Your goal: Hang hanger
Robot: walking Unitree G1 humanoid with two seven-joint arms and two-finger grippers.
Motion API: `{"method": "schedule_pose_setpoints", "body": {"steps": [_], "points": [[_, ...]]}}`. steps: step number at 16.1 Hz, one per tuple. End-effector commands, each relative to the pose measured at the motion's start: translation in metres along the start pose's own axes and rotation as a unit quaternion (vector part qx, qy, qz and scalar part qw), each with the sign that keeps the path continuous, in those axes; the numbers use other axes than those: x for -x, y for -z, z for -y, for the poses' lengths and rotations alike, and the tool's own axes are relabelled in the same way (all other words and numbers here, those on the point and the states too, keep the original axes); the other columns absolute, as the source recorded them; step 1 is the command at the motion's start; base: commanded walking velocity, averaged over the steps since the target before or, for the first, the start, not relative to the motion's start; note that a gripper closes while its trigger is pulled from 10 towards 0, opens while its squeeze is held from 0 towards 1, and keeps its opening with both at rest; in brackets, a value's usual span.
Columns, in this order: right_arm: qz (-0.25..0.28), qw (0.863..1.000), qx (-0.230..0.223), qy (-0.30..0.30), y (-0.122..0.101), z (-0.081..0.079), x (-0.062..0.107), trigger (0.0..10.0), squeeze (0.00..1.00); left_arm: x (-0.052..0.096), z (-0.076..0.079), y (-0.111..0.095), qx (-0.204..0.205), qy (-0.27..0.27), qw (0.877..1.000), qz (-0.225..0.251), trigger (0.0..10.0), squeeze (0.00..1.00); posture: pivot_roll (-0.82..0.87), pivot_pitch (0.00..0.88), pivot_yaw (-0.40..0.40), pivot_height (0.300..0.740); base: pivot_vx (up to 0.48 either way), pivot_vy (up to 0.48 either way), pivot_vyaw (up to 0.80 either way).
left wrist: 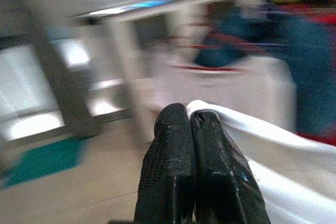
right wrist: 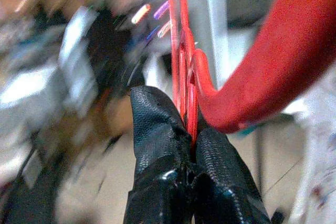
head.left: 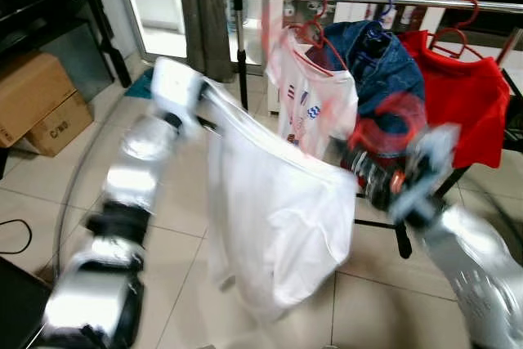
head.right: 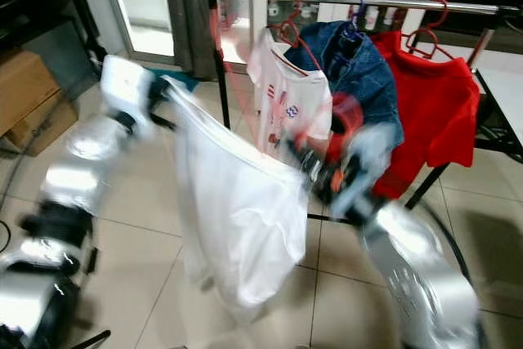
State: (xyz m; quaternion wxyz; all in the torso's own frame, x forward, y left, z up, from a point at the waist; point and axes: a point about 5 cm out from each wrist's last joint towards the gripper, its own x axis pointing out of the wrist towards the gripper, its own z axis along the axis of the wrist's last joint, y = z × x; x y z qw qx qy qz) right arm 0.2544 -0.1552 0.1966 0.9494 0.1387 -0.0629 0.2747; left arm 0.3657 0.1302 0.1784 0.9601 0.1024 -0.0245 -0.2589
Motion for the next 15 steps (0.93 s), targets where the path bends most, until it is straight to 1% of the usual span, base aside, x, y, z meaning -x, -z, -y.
{"method": "schedule_pose_setpoints", "body": {"steps": [1, 2, 3, 4, 5, 6, 7, 8, 9, 10, 11, 12, 13, 14, 15], "points": [[0.038, 0.997, -0.020, 0.068, -0.006, 0.012, -0.002, 0.0, 0.00, -0.002, 0.025, -0.003, -0.014, 0.086, 0.996, 0.004, 0.0, 0.00, -0.23, 0.000, 0.046, 0.719, 0.000, 0.000, 0.00], [0.056, 0.993, -0.034, 0.094, -0.008, 0.016, -0.004, 0.0, 0.00, -0.001, 0.037, -0.001, -0.017, 0.121, 0.993, 0.002, 0.0, 0.00, -0.23, 0.000, 0.046, 0.719, 0.000, 0.000, 0.00], [0.086, 0.980, -0.055, 0.170, -0.010, 0.029, -0.002, 0.0, 0.00, 0.005, 0.055, -0.001, 0.006, 0.183, 0.983, 0.010, 0.0, 0.00, -0.23, 0.000, 0.048, 0.719, 0.000, 0.000, 0.00], [0.089, 0.976, -0.051, 0.191, -0.010, 0.034, 0.000, 0.0, 0.00, 0.008, 0.058, -0.001, 0.014, 0.195, 0.981, 0.012, 0.0, 0.00, -0.23, 0.000, 0.048, 0.719, 0.000, 0.000, 0.00], [0.077, 0.969, -0.042, 0.231, -0.006, 0.043, 0.005, 0.0, 0.00, 0.012, 0.060, -0.001, 0.025, 0.204, 0.978, 0.017, 0.0, 0.00, -0.23, 0.000, 0.048, 0.719, 0.000, 0.000, 0.00], [0.053, 0.965, -0.028, 0.255, -0.001, 0.048, 0.009, 0.0, 0.00, 0.014, 0.057, -0.002, 0.034, 0.191, 0.981, 0.019, 0.0, 0.00, -0.23, 0.000, 0.048, 0.719, 0.000, 0.000, 0.00], [-0.034, 0.962, 0.000, 0.271, 0.018, 0.053, 0.013, 10.0, 0.00, 0.017, 0.044, -0.001, 0.052, 0.135, 0.989, 0.010, 0.0, 0.00, -0.22, 0.000, 0.051, 0.719, 0.000, 0.000, 0.00], [-0.071, 0.963, 0.011, 0.259, 0.028, 0.050, 0.016, 10.0, 0.00, 0.018, 0.032, 0.003, 0.070, 0.071, 0.995, 0.003, 9.5, 0.00, -0.21, 0.000, 0.052, 0.719, 0.000, 0.000, 0.00], [-0.088, 0.960, 0.006, 0.266, 0.036, 0.049, 0.019, 10.0, 0.00, 0.022, 0.023, 0.007, 0.095, 0.021, 0.995, -0.008, 10.0, 0.00, -0.20, 0.000, 0.054, 0.719, 0.000, 0.000, -0.56], [-0.087, 0.957, 0.005, 0.278, 0.040, 0.048, 0.022, 10.0, 0.00, 0.028, 0.021, 0.013, 0.119, -0.004, 0.993, -0.023, 10.0, 0.00, -0.20, 0.000, 0.048, 0.719, 0.000, 0.000, -0.80], [-0.080, 0.950, 0.012, 0.301, 0.043, 0.048, 0.025, 10.0, 0.00, 0.038, 0.025, 0.019, 0.123, -0.007, 0.992, -0.040, 10.0, 0.00, -0.19, 0.000, 0.035, 0.719, 0.000, 0.000, -0.80], [-0.065, 0.945, 0.023, 0.319, 0.043, 0.049, 0.027, 10.0, 0.00, 0.045, 0.030, 0.023, 0.110, -0.003, 0.993, -0.053, 10.0, 0.00, -0.18, 0.000, 0.026, 0.719, 0.000, 0.000, -0.80], [-0.043, 0.944, 0.022, 0.326, 0.041, 0.046, 0.026, 10.0, 0.00, 0.049, 0.035, 0.025, 0.116, -0.004, 0.991, -0.059, 10.0, 0.00, -0.18, 0.000, 0.023, 0.719, 0.000, 0.000, -0.80], [-0.035, 0.948, -0.028, 0.315, 0.042, 0.039, 0.024, 10.0, 0.00, 0.052, 0.038, 0.024, 0.133, -0.015, 0.989, -0.057, 10.0, 0.00, -0.18, 0.000, 0.022, 0.719, 0.000, 0.000, -0.80], [-0.018, 0.953, -0.036, 0.299, 0.041, 0.033, 0.022, 10.0, 0.00, 0.054, 0.039, 0.023, 0.153, -0.031, 0.986, -0.053, 10.0, 0.00, -0.18, 0.000, 0.021, 0.719, 0.000, 0.000, -0.80]]}}
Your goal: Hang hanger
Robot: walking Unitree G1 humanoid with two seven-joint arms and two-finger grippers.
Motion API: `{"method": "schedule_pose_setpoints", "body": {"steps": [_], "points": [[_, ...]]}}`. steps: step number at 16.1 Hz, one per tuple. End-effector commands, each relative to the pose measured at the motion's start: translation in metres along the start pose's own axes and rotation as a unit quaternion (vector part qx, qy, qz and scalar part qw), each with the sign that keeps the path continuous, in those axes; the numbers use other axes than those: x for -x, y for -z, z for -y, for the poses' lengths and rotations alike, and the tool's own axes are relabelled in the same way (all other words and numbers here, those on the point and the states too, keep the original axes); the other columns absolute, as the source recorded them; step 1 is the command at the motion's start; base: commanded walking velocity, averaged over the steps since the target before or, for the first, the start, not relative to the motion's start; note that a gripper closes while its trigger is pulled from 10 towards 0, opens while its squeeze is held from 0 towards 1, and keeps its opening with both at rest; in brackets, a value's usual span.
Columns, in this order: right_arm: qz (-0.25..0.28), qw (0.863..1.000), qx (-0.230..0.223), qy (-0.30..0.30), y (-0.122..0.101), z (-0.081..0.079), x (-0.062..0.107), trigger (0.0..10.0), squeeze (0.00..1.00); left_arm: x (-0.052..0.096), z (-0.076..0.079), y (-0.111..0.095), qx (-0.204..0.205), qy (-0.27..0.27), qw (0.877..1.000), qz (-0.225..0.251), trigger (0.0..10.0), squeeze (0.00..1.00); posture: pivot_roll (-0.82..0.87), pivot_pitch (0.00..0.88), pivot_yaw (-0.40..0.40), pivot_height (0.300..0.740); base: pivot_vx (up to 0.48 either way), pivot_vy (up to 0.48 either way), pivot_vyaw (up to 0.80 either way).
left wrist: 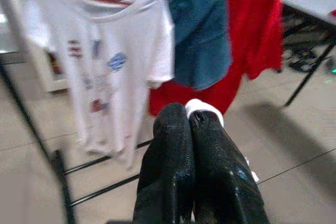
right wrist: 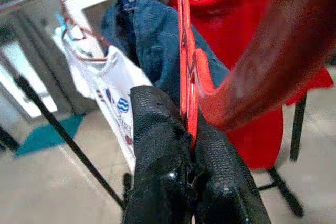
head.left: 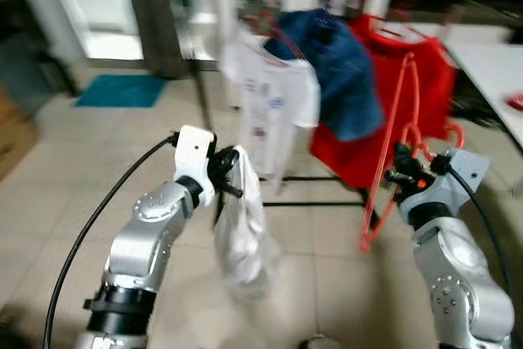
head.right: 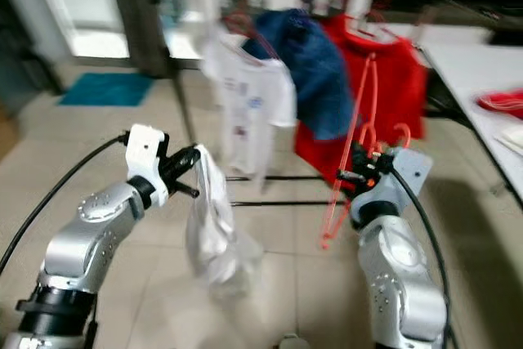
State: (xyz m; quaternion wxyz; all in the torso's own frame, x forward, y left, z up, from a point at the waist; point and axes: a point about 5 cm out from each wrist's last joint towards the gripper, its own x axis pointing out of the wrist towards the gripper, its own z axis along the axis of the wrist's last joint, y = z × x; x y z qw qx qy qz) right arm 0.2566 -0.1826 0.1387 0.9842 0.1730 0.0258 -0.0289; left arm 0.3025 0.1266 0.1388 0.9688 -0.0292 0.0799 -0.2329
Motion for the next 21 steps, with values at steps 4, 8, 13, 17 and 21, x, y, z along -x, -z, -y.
{"method": "schedule_pose_setpoints", "body": {"steps": [4, 8, 13, 17, 21], "points": [[0.081, 0.996, -0.041, -0.027, -0.010, -0.013, 0.004, 10.0, 0.00, 0.005, 0.004, -0.009, 0.015, -0.030, 0.999, 0.027, 10.0, 0.00, -0.18, 0.000, 0.029, 0.719, 0.000, 0.000, -0.79], [0.084, 0.993, -0.080, -0.027, -0.007, -0.016, 0.004, 10.0, 0.00, 0.003, 0.005, -0.015, 0.006, -0.041, 0.998, 0.041, 10.0, 0.00, -0.18, 0.000, 0.039, 0.719, 0.000, 0.000, -0.78], [0.061, 0.998, -0.012, 0.002, -0.003, -0.010, 0.003, 10.0, 0.00, -0.003, 0.001, -0.010, -0.007, -0.072, 0.997, 0.007, 10.0, 0.00, -0.21, 0.000, 0.055, 0.719, 0.000, 0.000, -0.75], [0.066, 0.997, -0.019, 0.023, -0.007, 0.002, 0.003, 10.0, 0.00, -0.011, 0.010, -0.013, -0.017, -0.037, 0.999, 0.012, 10.0, 0.00, -0.23, 0.000, 0.063, 0.719, 0.000, 0.000, -0.75], [0.043, 0.998, 0.020, 0.029, 0.001, -0.002, 0.000, 10.0, 0.00, -0.008, 0.006, -0.013, -0.040, -0.047, 0.998, 0.009, 10.0, 0.00, -0.19, 0.000, 0.030, 0.719, 0.000, 0.000, -0.80]]}}
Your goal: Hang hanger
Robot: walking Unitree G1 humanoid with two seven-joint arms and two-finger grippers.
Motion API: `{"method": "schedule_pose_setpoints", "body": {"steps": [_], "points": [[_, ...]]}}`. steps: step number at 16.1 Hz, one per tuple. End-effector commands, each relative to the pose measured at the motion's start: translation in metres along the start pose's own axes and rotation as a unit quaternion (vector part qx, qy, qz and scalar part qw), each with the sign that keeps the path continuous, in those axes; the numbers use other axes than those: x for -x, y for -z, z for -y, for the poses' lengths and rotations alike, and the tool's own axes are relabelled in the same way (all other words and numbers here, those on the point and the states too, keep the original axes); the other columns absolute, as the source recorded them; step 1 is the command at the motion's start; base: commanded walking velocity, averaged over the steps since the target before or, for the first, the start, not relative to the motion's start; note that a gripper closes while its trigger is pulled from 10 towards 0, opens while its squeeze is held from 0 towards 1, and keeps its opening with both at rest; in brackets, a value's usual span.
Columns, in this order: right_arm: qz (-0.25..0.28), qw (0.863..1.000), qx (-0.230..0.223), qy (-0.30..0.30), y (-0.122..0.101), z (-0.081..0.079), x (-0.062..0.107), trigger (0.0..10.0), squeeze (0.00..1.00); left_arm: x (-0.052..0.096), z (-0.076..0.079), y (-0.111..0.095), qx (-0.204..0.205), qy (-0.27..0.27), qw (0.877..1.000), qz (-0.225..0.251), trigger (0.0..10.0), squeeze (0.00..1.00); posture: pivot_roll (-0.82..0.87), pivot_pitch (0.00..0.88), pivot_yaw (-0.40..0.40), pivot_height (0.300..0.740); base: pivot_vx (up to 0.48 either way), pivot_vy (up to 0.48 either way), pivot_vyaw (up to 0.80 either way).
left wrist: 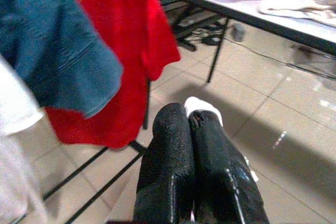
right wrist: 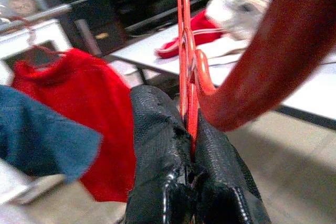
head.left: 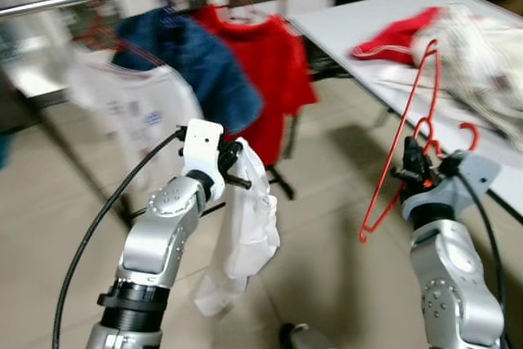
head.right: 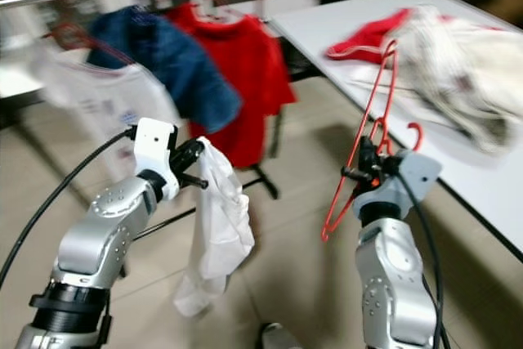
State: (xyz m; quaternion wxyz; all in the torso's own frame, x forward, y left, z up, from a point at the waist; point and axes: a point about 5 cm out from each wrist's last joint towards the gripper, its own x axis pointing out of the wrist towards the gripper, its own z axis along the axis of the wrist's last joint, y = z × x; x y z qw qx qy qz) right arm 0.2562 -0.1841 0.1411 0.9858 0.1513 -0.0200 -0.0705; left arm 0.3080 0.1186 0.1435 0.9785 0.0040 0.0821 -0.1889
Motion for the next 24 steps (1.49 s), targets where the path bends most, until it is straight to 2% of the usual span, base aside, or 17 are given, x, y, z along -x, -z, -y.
{"method": "schedule_pose_setpoints", "body": {"steps": [1, 3, 5, 9, 16, 19, 24], "points": [[-0.011, 1.000, -0.016, -0.011, 0.006, -0.007, 0.000, 10.0, 0.00, 0.004, -0.001, -0.008, -0.013, -0.004, 1.000, 0.018, 10.0, 0.00, -0.18, 0.000, 0.021, 0.719, 0.000, 0.000, -0.80], [-0.014, 0.998, -0.049, -0.025, 0.011, -0.014, -0.002, 10.0, 0.00, 0.011, -0.006, -0.008, -0.016, -0.011, 1.000, 0.019, 10.0, 0.00, -0.15, 0.000, 0.009, 0.719, 0.000, 0.000, -0.80], [-0.013, 0.998, -0.058, -0.025, 0.012, -0.014, -0.002, 10.0, 0.00, 0.014, -0.007, -0.009, -0.012, -0.010, 1.000, 0.024, 10.0, 0.00, -0.14, 0.000, 0.007, 0.719, 0.000, 0.000, -0.80], [-0.005, 0.998, -0.059, -0.005, 0.009, -0.003, 0.003, 10.0, 0.00, 0.009, 0.001, -0.009, 0.000, 0.008, 1.000, 0.028, 10.0, 0.00, -0.18, 0.000, 0.025, 0.719, 0.000, 0.000, -0.80], [-0.028, 0.999, -0.018, 0.020, 0.013, 0.002, 0.006, 10.0, 0.00, 0.004, 0.003, -0.011, -0.015, 0.028, 0.999, 0.026, 10.0, 0.00, -0.19, 0.000, 0.051, 0.719, 0.000, 0.000, -0.80], [-0.048, 0.998, -0.028, 0.037, 0.018, 0.007, 0.009, 10.0, 0.00, 0.003, 0.004, -0.010, -0.021, 0.036, 0.999, 0.022, 10.0, 0.00, -0.19, 0.000, 0.053, 0.719, 0.000, 0.189, -0.31], [-0.048, 0.997, -0.025, 0.051, 0.018, 0.011, 0.011, 10.0, 0.00, 0.003, 0.003, -0.010, -0.034, 0.042, 0.998, 0.020, 10.0, 0.00, -0.19, 0.000, 0.058, 0.719, 0.000, 0.360, 0.00]]}}
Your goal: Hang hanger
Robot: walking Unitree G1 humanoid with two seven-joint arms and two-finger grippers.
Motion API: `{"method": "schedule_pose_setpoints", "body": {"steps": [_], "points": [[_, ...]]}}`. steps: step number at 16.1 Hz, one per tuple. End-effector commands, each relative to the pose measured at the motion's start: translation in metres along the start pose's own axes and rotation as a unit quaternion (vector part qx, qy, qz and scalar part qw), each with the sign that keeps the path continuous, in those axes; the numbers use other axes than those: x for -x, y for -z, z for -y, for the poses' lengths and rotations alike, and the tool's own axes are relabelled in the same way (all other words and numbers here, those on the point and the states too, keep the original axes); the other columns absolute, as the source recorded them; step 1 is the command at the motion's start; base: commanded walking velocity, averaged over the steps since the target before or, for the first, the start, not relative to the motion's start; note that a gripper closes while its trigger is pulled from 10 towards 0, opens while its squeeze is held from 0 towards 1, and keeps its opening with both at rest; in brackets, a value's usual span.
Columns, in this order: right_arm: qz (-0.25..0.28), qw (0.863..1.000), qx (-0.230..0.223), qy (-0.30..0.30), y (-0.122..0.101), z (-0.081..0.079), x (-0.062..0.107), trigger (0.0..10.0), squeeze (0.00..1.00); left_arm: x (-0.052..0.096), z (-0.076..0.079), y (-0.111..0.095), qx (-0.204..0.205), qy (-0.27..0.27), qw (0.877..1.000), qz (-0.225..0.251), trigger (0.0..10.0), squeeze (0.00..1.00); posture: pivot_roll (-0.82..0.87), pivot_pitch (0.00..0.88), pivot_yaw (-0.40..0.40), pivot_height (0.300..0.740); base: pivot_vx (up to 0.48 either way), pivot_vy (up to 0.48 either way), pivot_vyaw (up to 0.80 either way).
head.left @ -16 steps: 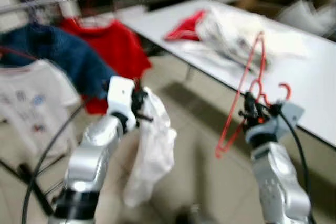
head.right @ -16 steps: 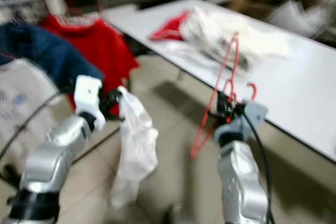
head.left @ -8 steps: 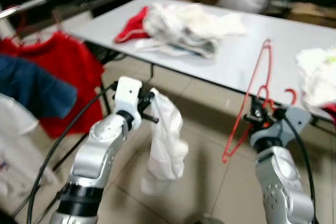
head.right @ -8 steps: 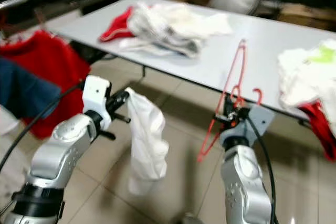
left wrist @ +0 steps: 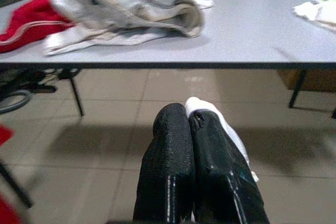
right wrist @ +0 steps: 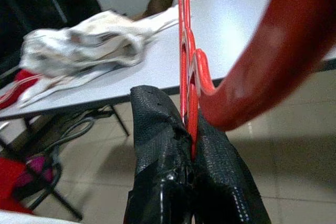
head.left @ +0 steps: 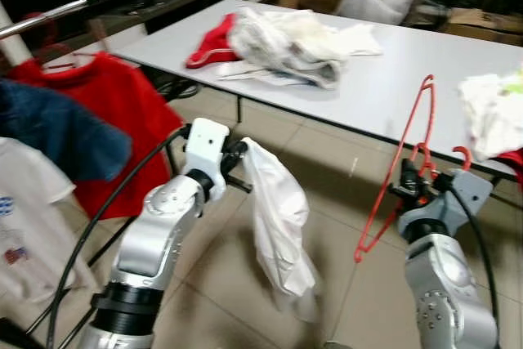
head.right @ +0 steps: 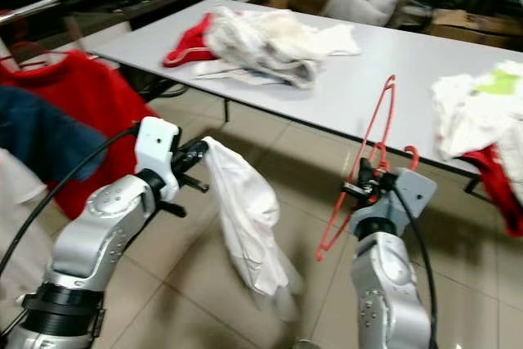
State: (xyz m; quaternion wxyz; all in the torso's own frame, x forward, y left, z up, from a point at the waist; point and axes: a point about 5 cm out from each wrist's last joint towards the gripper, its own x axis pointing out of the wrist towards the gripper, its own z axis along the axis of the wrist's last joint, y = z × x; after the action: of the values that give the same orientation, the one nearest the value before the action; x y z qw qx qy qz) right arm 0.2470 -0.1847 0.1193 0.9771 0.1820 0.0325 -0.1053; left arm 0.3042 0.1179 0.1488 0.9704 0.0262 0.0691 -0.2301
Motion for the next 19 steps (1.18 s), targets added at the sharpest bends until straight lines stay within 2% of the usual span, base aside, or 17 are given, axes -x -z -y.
{"method": "schedule_pose_setpoints", "body": {"steps": [1, 9, 14, 19], "points": [[0.001, 1.000, 0.000, 0.009, -0.0019, 0.0033, 0.0016, 10.0, 0.00, -0.0017, -0.0005, -0.0057, -0.008, 0.002, 1.000, 0.012, 10.0, 0.00, -0.19, 0.000, 0.059, 0.719, 0.000, 0.368, 0.00], [-0.002, 1.000, -0.005, 0.011, -0.0005, 0.0044, 0.0037, 10.0, 0.00, -0.0018, -0.0004, -0.0069, -0.008, 0.007, 1.000, 0.013, 10.0, 0.00, -0.19, 0.000, 0.079, 0.719, 0.000, 0.374, 0.00], [0.000, 1.000, -0.007, 0.016, -0.0005, 0.0061, 0.0058, 10.0, 0.00, -0.0033, 0.0001, -0.0070, -0.010, 0.013, 1.000, 0.011, 10.0, 0.00, -0.19, 0.000, 0.089, 0.719, 0.000, 0.395, -0.74], [0.003, 1.000, -0.007, 0.018, -0.0018, 0.0066, 0.0071, 10.0, 0.00, -0.0040, -0.0016, -0.0078, -0.012, 0.013, 1.000, 0.011, 10.0, 0.00, -0.20, 0.000, 0.094, 0.719, 0.000, 0.404, 0.00]]}}
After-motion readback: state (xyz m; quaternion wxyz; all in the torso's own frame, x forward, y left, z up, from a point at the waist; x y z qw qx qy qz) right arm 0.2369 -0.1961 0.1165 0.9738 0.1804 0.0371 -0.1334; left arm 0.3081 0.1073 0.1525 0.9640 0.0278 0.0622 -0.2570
